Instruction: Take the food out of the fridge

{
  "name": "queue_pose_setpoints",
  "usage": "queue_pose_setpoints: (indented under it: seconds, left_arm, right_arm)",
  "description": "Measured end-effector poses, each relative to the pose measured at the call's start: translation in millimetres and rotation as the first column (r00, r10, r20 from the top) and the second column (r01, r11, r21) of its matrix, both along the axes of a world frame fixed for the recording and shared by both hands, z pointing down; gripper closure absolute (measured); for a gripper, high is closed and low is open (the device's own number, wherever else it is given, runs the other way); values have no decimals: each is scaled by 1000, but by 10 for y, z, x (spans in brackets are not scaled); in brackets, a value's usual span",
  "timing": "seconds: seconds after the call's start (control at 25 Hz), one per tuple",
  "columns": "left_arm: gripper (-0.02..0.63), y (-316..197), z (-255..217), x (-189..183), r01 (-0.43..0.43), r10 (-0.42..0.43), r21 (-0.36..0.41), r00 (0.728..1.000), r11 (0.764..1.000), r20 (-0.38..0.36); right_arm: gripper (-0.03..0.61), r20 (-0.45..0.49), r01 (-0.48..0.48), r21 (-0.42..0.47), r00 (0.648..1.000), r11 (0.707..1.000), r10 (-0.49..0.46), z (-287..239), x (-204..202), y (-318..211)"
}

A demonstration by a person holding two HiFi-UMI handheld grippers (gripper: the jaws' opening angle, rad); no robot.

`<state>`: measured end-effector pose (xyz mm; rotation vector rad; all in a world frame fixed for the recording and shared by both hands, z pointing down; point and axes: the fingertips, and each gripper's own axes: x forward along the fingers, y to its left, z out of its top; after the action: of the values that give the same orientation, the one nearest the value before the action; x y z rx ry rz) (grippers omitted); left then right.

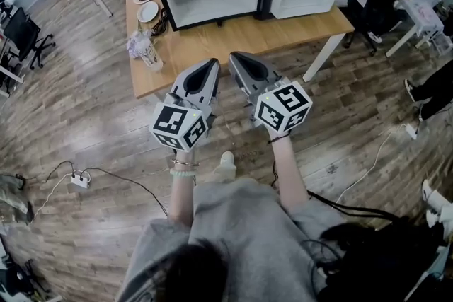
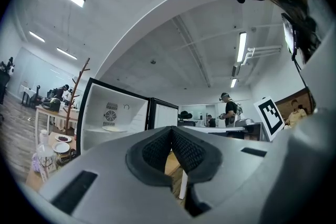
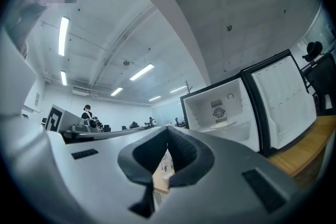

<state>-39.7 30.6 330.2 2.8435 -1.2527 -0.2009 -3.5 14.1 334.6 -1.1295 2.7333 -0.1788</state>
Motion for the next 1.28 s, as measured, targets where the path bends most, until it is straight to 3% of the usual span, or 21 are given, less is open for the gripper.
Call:
queue_pose_setpoints:
  seconds: [0.36,0.72,1.28]
  left_arm:
    - [606,-590,15,13,-41,41,1,999,999,0]
    - [606,-1043,14,-170,-53,53,19,999,998,-1]
    - [606,-1500,56,-237,-43,43,2,999,999,0]
  right_arm:
    - [569,16,-37,-2,999,999,37,36,68,-594]
    - [569,27,-42,5,999,999,41,66,-112,-1044]
    - [569,18,-34,-17,999,999,35,119,-193,-1518]
